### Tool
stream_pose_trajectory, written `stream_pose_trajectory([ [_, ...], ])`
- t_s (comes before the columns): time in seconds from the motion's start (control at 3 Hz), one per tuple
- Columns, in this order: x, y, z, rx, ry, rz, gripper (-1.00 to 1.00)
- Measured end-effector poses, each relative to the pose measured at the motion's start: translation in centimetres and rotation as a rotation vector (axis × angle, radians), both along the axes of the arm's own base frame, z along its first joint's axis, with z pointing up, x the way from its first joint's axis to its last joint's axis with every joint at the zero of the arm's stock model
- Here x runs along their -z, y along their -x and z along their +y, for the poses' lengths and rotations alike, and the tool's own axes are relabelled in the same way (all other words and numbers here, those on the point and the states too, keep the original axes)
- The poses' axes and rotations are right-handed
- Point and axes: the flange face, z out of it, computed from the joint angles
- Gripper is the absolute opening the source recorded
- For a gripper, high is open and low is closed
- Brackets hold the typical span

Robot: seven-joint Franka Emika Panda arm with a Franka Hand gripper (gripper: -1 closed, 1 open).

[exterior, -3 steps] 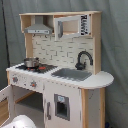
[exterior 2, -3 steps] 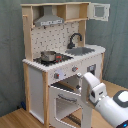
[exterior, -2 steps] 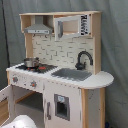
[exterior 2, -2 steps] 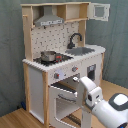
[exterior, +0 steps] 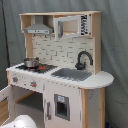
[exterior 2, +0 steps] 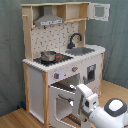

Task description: Play with the kitchen

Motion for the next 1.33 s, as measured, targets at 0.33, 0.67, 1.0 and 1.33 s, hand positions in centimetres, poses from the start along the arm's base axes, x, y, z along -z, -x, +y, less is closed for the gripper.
stream_pose_trajectory([
  [0.33,2.3,0.0,-0.2,-0.021,-0.072,0.039,1.0],
  [0.67,4.8,-0.7,-1.2,-0.01,-0.146,0.085,1.0],
  [1.0,6.6,-2.1,-3.6,0.04,-0.183,0.115,1.0],
  [1.33,8.1,-1.9,-5.8,0.078,-0.194,0.144,1.0],
])
